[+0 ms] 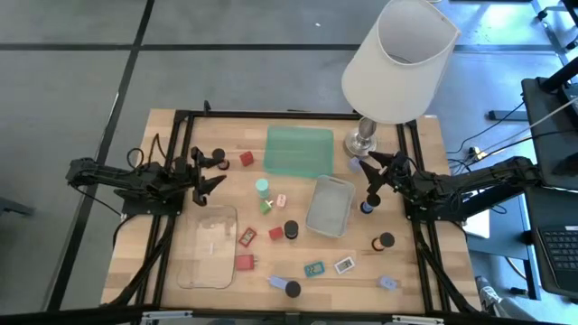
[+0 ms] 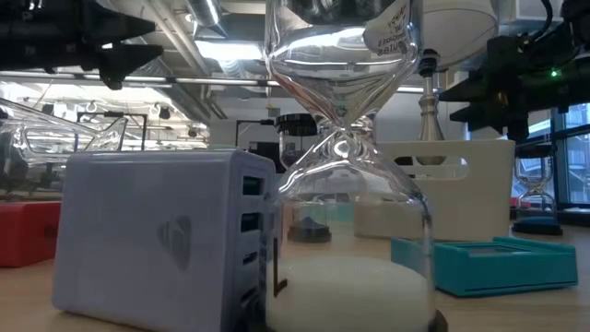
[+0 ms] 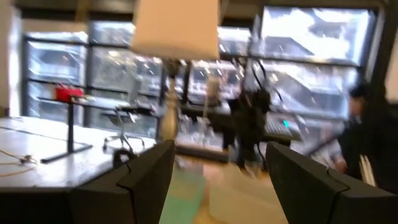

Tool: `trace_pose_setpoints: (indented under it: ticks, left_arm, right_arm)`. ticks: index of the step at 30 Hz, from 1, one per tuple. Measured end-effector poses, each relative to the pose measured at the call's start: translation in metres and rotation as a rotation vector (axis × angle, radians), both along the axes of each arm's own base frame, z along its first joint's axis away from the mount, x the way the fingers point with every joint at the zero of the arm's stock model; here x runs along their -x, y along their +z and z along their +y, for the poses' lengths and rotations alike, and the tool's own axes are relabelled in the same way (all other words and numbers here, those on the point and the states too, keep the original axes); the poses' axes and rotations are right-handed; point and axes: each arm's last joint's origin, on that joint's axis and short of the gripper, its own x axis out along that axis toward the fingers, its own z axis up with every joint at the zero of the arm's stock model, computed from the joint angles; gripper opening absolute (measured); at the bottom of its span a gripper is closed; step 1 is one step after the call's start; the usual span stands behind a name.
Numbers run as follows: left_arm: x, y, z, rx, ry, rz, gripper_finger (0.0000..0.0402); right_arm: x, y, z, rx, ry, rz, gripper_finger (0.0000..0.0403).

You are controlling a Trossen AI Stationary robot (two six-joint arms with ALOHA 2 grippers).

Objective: Pick & Place Office items
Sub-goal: Put the top light violet charger adapter into the green bin

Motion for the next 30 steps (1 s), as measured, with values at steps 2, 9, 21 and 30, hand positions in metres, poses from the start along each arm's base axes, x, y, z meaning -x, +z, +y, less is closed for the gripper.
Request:
trace_pose_setpoints:
  ticks: [2,9,21,30]
  left_arm:
    - [0.002,0.005,0.002,-0.003,0.066,-0.041,0.0251]
    - [0.008,0.01,0.008,0.061,0.295,-0.085,0.0251]
    - [0.01,0.008,0.012,0.155,0.44,-0.085,0.0251]
    - [0.01,0.007,0.012,0.155,0.441,-0.085,0.0251]
  right_arm:
    - [0.0,0.0,0.0,0.0,0.002,0.0,0.0288]
    - [0.0,0.001,-0.001,0.003,-0.017,-0.012,0.0288]
    - [-0.001,0.001,-0.004,-0.019,-0.046,-0.023,0.0288]
    - [-0.013,0.014,-0.007,-0.02,-0.111,0.089,0.0288]
